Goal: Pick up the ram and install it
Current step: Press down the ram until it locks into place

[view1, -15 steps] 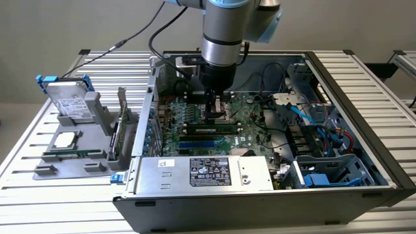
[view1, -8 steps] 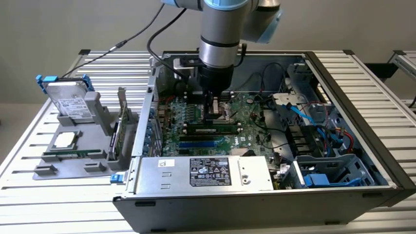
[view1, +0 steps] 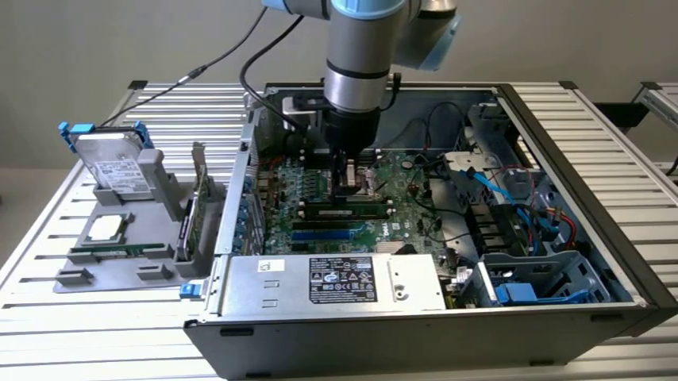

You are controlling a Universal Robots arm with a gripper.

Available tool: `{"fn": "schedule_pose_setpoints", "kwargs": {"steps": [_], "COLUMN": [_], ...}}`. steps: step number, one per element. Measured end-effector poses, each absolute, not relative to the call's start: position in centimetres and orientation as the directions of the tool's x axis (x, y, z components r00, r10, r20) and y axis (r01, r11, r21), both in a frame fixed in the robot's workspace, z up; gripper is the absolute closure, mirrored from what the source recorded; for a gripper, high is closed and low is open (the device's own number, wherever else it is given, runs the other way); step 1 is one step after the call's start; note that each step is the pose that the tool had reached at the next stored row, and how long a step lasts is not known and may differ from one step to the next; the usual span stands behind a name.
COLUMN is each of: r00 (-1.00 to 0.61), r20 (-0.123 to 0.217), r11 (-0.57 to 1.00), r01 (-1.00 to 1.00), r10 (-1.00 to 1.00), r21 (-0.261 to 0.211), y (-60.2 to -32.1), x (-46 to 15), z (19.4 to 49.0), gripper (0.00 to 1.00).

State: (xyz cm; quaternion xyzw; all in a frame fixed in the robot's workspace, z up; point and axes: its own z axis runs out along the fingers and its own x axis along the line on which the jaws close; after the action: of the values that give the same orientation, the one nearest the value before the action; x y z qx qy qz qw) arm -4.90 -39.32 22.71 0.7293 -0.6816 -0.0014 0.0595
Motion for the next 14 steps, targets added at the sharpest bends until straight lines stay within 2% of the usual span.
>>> {"fn": "schedule_pose_setpoints", "kwargs": {"steps": [8, 14], "r00": [0.071, 0.073], "r20": [0.081, 0.08], "r11": [-0.064, -0.066], "r01": [-0.994, -0.994], "r10": [-0.994, -0.994], "r21": [0.089, 0.088], "y": [-39.2, -39.3], "x": [-4.9, -4.8], "z": [22.5, 23.6], "gripper": [0.9, 0.9]}}
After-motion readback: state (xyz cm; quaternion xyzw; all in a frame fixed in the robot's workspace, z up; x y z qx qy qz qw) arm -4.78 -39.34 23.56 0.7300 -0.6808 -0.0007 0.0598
